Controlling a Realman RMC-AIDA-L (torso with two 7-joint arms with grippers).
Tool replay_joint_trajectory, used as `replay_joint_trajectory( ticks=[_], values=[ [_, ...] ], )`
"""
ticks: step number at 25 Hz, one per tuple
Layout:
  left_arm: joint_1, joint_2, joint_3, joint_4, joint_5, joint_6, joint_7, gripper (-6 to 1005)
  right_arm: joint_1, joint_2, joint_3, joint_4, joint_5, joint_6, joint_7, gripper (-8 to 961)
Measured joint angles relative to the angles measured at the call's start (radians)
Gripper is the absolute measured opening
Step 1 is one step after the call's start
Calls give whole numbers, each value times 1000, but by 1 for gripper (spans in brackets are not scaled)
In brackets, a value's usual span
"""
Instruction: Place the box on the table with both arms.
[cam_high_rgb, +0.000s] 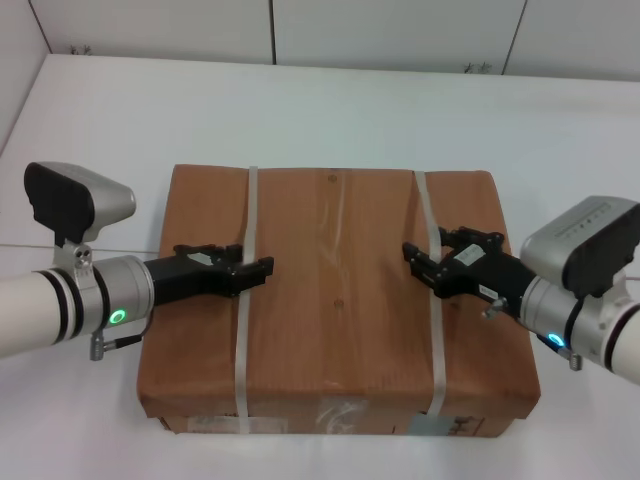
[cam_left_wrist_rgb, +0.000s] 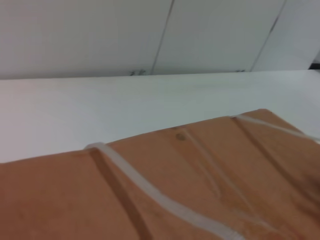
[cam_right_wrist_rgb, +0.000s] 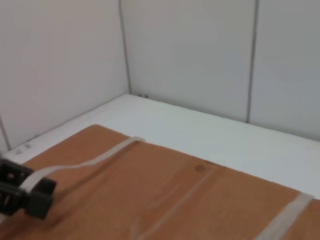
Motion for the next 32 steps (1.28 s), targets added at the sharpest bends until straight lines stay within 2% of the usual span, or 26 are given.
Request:
replay_joint_trajectory(
  ticks=[7, 11, 13, 15, 18, 22, 25, 27, 30, 32],
  values=[
    [24, 1, -12, 29, -7, 20, -1, 567, -46, 0, 61, -3, 17, -37, 0, 545],
    [73, 7, -15, 100, -21, 98, -6, 704, -82, 0, 99, -13, 17, -132, 0, 689],
    [134, 11, -16, 169, -60, 174, 15, 773, -93, -1, 106, -25, 16, -189, 0, 759],
    [160, 15, -16, 198, -75, 213, 36, 842, -96, -2, 105, -58, 12, -267, 0, 759],
    [198, 27, -16, 234, -104, 323, 99, 832, -100, -5, 92, -134, -16, -462, -3, 760],
    [208, 65, -12, 235, -105, 563, 196, 832, -86, -10, 54, -254, -77, -727, 58, 757],
    [208, 101, -6, 233, -102, 729, 227, 832, -28, -34, -42, -343, -144, -911, 170, 755],
    [207, 115, -8, 233, -101, 800, 236, 832, 11, -41, -115, -403, -159, -1027, 216, 756],
    [204, 127, -5, 233, -93, 872, 246, 832, 47, -40, -199, -462, -159, -1160, 240, 758],
    [199, 128, -2, 236, -71, 886, 244, 832, 58, -36, -224, -474, -157, -1204, 241, 759]
  ],
)
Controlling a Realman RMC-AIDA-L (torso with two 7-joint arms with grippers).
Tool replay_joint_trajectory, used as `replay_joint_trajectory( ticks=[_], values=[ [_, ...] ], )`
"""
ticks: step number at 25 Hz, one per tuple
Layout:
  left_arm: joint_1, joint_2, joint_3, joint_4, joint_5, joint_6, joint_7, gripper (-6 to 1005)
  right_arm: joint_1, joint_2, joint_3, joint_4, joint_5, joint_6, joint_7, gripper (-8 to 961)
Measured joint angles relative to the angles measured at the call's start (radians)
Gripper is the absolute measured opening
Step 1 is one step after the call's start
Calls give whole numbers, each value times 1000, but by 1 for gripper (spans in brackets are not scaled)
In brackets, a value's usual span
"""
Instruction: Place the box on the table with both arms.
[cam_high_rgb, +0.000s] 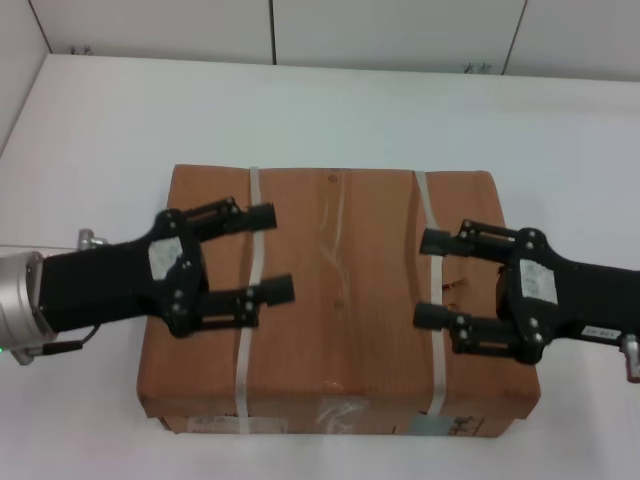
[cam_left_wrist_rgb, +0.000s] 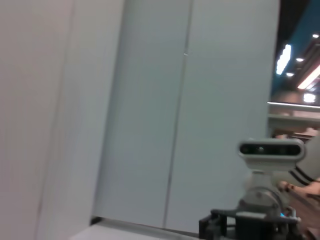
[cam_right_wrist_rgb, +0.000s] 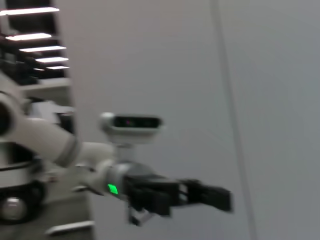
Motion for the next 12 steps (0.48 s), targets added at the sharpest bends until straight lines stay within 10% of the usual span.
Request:
replay_joint_trajectory(
  ticks=[12],
  values=[
    [-6, -9, -5, -3, 32, 8, 2, 832, 16, 9, -5, -5, 2, -9, -4, 766]
  ],
)
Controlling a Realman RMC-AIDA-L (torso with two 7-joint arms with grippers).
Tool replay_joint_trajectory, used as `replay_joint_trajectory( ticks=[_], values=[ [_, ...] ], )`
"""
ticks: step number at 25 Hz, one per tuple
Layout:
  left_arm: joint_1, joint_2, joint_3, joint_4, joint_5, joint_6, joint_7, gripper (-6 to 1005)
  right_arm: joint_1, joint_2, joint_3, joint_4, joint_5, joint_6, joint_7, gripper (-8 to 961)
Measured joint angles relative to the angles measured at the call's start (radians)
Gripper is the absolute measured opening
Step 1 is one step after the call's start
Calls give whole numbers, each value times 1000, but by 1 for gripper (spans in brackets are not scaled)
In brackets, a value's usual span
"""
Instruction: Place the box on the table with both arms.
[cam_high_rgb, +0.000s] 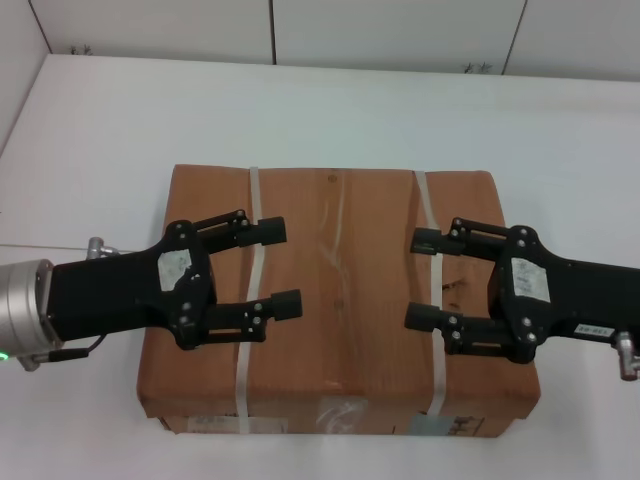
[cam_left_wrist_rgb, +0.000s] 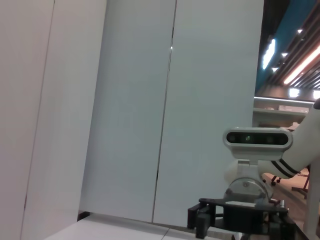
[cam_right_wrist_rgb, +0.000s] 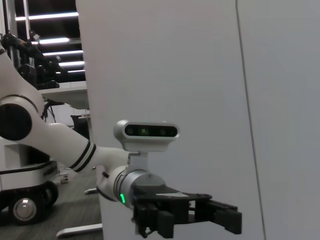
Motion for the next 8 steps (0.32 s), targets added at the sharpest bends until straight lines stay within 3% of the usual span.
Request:
replay_joint_trajectory(
  ticks=[8],
  values=[
    [-7, -6, -3, 0, -3, 1, 5, 832, -8, 7, -2, -2, 27, 9, 2, 766]
  ],
)
